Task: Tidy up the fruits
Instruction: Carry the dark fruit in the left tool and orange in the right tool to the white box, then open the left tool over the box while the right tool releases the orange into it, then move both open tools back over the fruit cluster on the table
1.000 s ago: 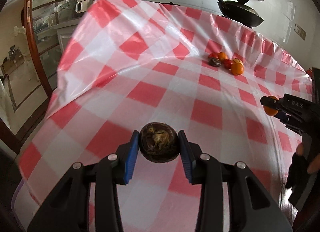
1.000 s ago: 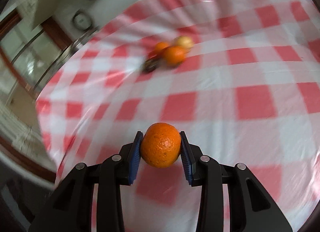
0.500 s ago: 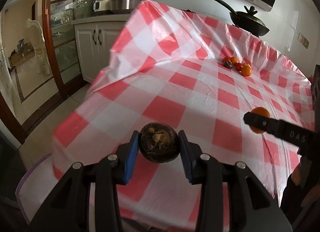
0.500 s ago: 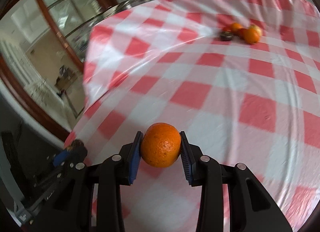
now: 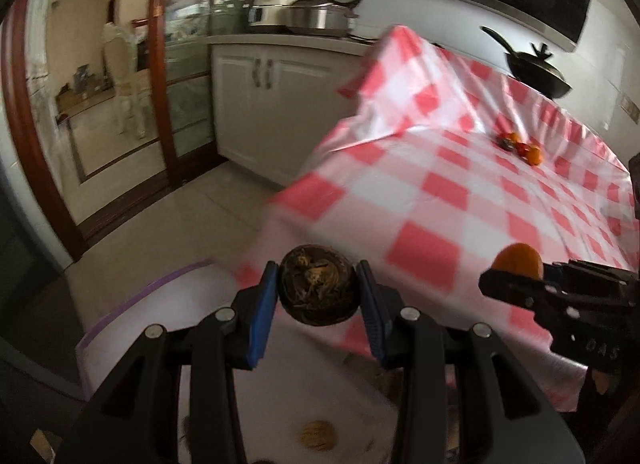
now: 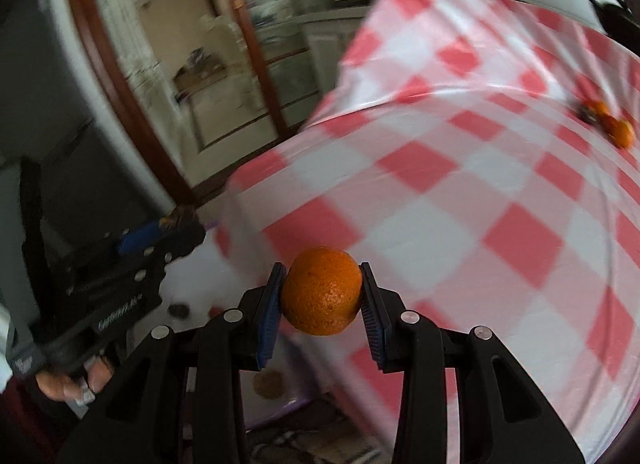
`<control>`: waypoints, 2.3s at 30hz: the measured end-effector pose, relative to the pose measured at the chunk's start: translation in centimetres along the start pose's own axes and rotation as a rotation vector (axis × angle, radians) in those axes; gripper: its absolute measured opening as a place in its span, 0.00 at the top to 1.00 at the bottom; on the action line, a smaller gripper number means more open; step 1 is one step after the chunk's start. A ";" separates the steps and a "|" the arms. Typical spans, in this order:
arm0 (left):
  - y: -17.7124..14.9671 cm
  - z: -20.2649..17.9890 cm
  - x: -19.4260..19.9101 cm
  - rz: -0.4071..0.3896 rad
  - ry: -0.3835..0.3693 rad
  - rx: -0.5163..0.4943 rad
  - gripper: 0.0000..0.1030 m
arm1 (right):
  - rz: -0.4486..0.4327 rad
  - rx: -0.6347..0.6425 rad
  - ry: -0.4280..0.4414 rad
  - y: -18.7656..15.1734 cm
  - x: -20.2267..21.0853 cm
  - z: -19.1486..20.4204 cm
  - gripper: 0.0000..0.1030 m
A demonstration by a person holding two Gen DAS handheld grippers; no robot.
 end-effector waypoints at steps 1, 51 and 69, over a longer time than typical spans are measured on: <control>-0.6 0.7 0.3 0.002 0.011 0.009 0.62 | 0.006 0.014 0.005 -0.3 -0.2 0.6 0.64; -14.6 11.1 -5.5 0.377 0.252 0.132 0.09 | 0.432 0.585 0.034 -17.0 -9.9 10.5 0.30; 0.0 9.9 -0.1 0.122 0.466 -0.029 0.02 | -0.045 0.348 0.156 -4.2 1.2 8.5 0.17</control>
Point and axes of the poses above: each gripper's, at about its wrist camera, not at the fingertips, and x roughly against the way its jaws point, z to its left, y to its top, the point moved 7 cm from there along -x, roughly the way its jaws point, and after that the axes turned 13 degrees about -x, right-handed, at the moved point
